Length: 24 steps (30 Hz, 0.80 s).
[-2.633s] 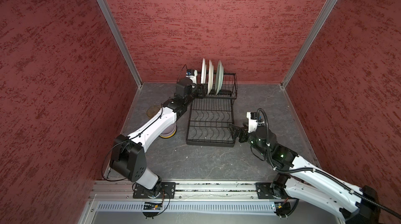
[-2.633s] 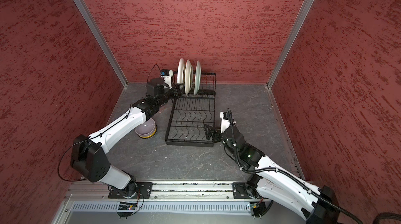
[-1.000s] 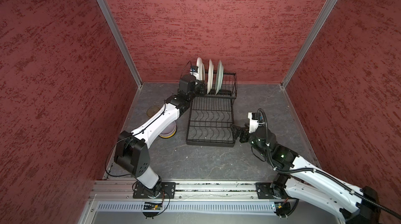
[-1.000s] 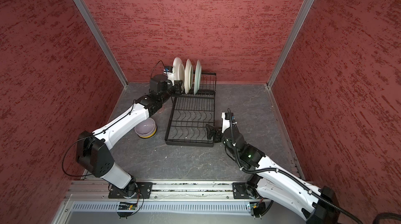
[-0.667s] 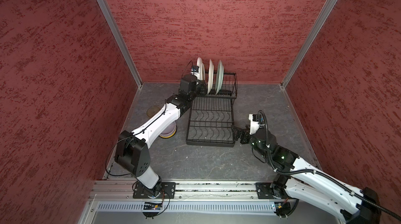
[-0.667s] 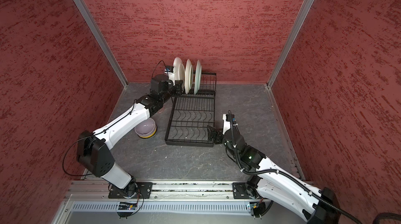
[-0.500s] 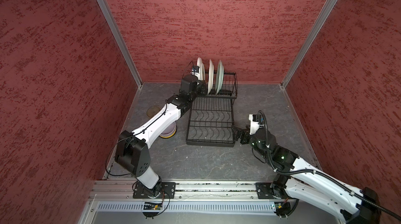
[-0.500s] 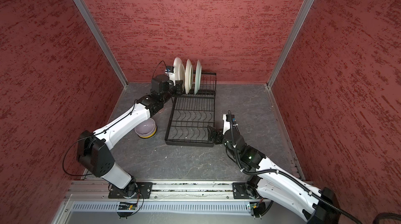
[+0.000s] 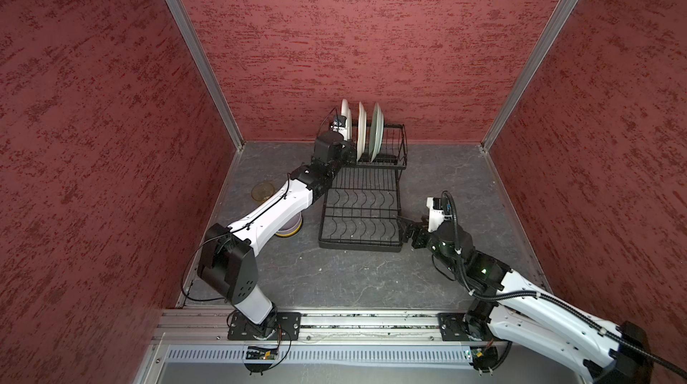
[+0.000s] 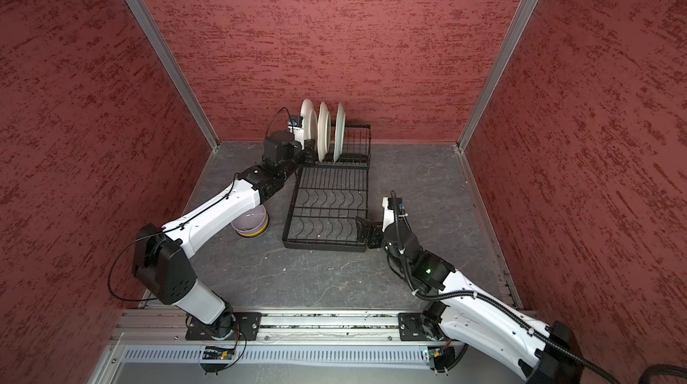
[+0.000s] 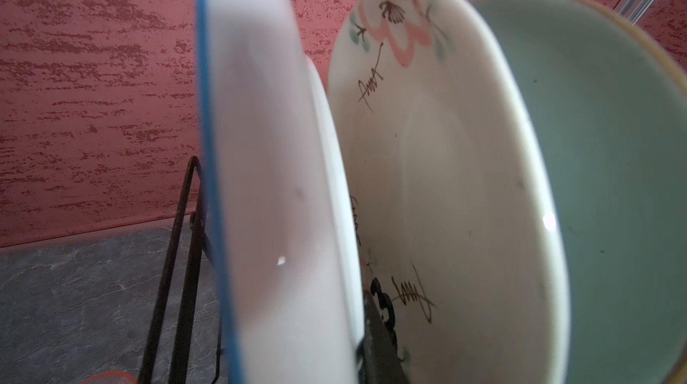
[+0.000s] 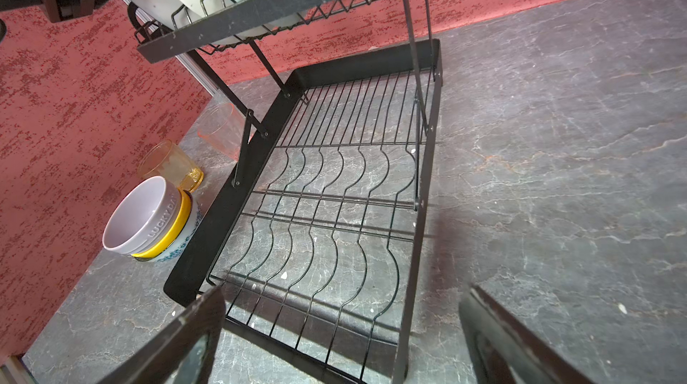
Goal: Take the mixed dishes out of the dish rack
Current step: 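Lift the watermelon plate up out of the rack with the left gripper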
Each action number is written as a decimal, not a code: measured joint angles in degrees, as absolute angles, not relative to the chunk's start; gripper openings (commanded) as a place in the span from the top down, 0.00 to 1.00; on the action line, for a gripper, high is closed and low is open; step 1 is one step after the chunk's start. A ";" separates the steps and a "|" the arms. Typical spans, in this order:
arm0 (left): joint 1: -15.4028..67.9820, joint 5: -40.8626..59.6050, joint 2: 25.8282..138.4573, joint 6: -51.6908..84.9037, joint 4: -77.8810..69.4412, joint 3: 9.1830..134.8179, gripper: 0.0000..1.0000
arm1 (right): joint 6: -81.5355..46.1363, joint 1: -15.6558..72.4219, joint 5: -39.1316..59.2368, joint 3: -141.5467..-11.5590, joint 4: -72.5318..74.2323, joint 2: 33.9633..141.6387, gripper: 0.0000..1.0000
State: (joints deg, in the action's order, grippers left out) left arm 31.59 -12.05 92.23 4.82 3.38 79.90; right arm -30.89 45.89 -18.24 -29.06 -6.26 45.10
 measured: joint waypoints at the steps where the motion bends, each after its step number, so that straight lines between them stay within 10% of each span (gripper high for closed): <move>1: 31.68 -12.34 92.14 4.56 2.63 79.44 1.00 | -30.92 45.89 -18.24 -29.06 -6.28 45.10 0.01; 24: 32.27 -14.04 90.83 1.45 -4.82 76.69 1.00 | -31.14 45.80 -18.24 -29.06 -6.28 45.10 0.01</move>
State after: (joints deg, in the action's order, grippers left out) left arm 32.27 -14.04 90.83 1.45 -4.82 76.69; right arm -31.14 45.80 -18.24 -29.06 -6.28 45.10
